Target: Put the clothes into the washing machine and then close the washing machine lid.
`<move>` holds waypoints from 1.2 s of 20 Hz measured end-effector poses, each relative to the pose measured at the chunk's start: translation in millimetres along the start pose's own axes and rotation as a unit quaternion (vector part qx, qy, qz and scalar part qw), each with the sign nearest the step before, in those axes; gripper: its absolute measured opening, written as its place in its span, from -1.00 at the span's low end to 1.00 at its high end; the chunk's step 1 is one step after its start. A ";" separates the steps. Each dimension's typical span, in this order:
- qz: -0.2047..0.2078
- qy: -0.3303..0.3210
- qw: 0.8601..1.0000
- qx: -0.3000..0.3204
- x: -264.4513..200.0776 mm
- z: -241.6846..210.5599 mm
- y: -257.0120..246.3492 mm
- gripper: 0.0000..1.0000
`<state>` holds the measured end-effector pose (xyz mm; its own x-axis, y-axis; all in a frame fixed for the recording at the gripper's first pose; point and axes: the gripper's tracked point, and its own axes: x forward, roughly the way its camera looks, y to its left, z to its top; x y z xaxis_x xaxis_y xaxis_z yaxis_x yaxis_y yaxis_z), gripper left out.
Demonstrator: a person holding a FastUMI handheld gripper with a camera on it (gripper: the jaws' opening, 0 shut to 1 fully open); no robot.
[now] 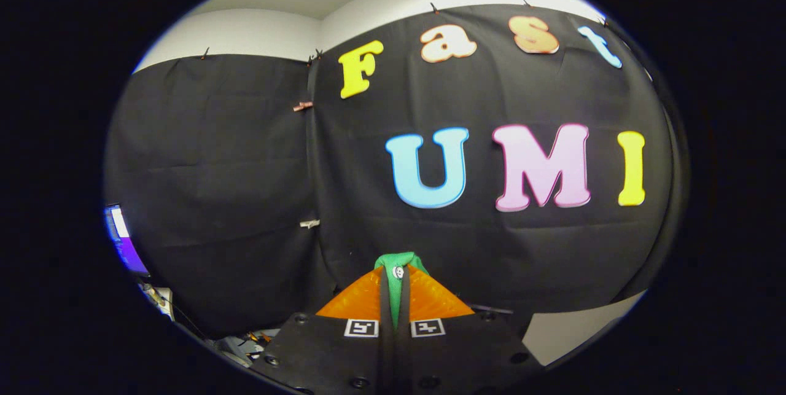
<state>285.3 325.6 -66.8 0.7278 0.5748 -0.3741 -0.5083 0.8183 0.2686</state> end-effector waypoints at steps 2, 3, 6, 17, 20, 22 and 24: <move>0.008 0.039 0.999 0.010 21.5 -36.8 -4.1 -0.91; 0.013 0.061 0.998 0.009 32.6 -60.7 -8.0 -0.91; 0.014 0.108 0.994 -0.009 57.6 -110.4 -17.4 -0.91; 0.010 0.272 0.961 -0.044 104.1 -271.2 -37.5 -0.90; 0.002 0.308 0.951 -0.036 103.8 -296.6 -44.9 -0.90; -0.010 0.328 0.944 -0.036 99.5 -307.7 -52.8 -0.90; -0.013 0.344 0.938 -0.031 99.7 -317.3 -55.0 -0.89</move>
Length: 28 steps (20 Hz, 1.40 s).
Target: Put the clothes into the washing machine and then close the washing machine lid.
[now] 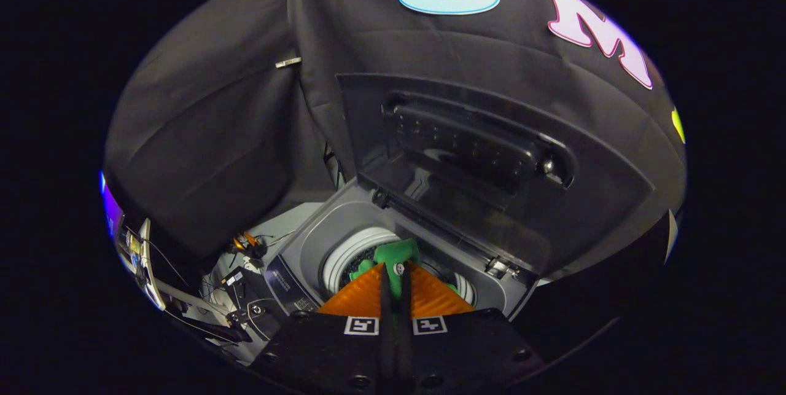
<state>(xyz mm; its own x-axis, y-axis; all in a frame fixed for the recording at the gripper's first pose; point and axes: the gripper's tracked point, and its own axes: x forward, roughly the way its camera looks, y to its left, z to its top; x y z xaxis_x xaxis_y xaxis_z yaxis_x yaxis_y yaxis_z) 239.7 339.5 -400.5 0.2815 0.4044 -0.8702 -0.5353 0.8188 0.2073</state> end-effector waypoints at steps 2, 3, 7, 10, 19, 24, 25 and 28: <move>-0.003 0.006 1.000 0.002 0.4 -1.6 -2.1 -0.89; -0.006 0.007 1.000 0.003 -3.4 0.5 -3.4 -0.89; 0.018 -0.010 0.999 0.025 -3.8 8.8 5.5 -0.25; 0.018 -0.037 0.999 0.020 -7.5 20.6 4.2 0.94; 0.058 -0.132 0.990 -0.005 -37.4 63.3 25.6 0.99; 0.078 -0.224 0.971 -0.017 -62.6 101.6 31.1 0.98; 0.072 -0.243 0.967 -0.018 -65.3 106.9 26.3 0.98; 0.050 -0.294 0.954 -0.016 -80.0 126.7 15.1 0.98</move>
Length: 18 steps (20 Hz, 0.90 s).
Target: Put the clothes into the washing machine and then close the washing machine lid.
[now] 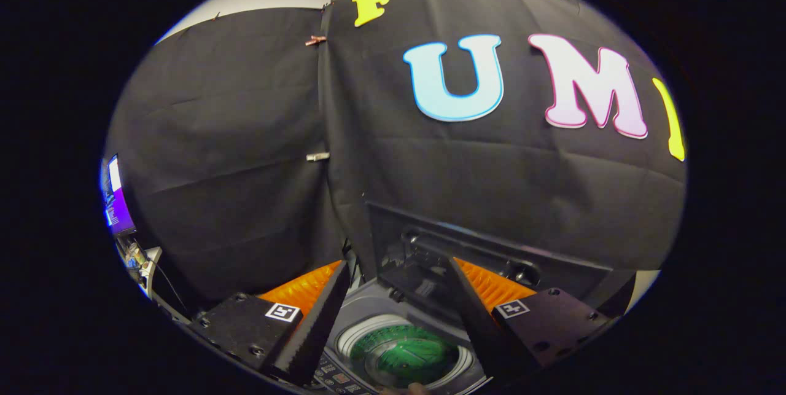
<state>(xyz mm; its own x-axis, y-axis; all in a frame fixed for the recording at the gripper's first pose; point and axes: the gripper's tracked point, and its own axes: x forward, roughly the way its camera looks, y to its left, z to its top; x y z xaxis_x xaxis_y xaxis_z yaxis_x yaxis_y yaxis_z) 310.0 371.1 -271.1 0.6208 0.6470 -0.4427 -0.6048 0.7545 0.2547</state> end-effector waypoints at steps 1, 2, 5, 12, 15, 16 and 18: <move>-0.010 -0.017 1.000 0.000 1.5 5.8 -5.0 0.98; -0.020 -0.027 0.999 0.001 1.4 9.8 -10.1 0.98; -0.059 -0.054 0.997 0.006 4.1 18.0 -30.4 0.98; -0.173 -0.098 0.980 0.023 -3.1 41.0 -91.0 0.97; -0.221 -0.103 0.969 0.035 -9.4 43.1 -119.8 0.98; -0.228 -0.107 0.967 0.041 -9.7 44.2 -124.7 0.98; -0.246 -0.110 0.961 0.059 -11.6 45.3 -137.1 0.98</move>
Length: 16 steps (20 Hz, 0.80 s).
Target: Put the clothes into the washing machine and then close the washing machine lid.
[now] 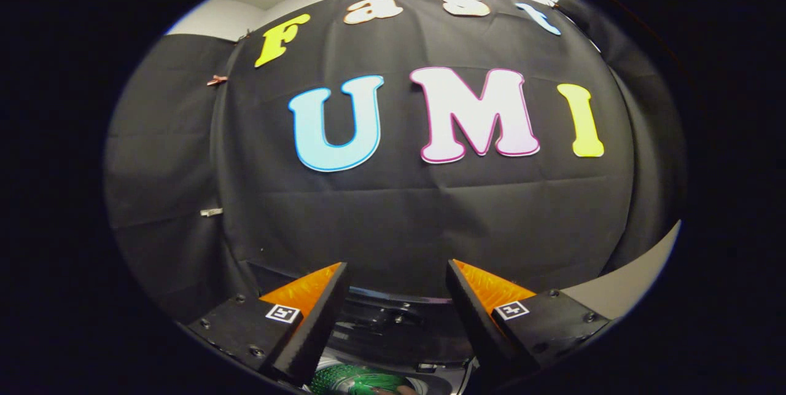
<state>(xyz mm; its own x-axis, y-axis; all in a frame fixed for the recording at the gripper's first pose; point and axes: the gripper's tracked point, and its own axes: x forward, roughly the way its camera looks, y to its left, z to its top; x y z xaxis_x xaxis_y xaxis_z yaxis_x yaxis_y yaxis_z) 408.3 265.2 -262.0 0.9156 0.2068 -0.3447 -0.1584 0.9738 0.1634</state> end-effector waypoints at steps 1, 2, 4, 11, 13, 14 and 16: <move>-0.009 0.005 1.000 0.004 3.5 -2.6 -4.7 0.97; -0.013 0.011 1.000 0.003 6.6 -6.4 -5.9 0.97; -0.028 0.025 0.999 -0.007 11.7 -14.2 -10.2 0.97; -0.051 0.059 0.997 0.015 29.2 -29.1 -19.8 0.97; -0.061 0.056 0.997 0.011 30.7 -28.5 -22.5 0.98; -0.070 0.061 0.996 0.005 32.6 -33.8 -24.1 0.97; -0.079 0.057 0.995 -0.016 30.4 -30.5 -22.7 0.96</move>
<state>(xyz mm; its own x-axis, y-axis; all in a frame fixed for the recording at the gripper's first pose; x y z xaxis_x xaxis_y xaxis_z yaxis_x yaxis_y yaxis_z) 428.4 252.3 -304.4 0.8823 0.0591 -0.4669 -0.0295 0.9971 0.0705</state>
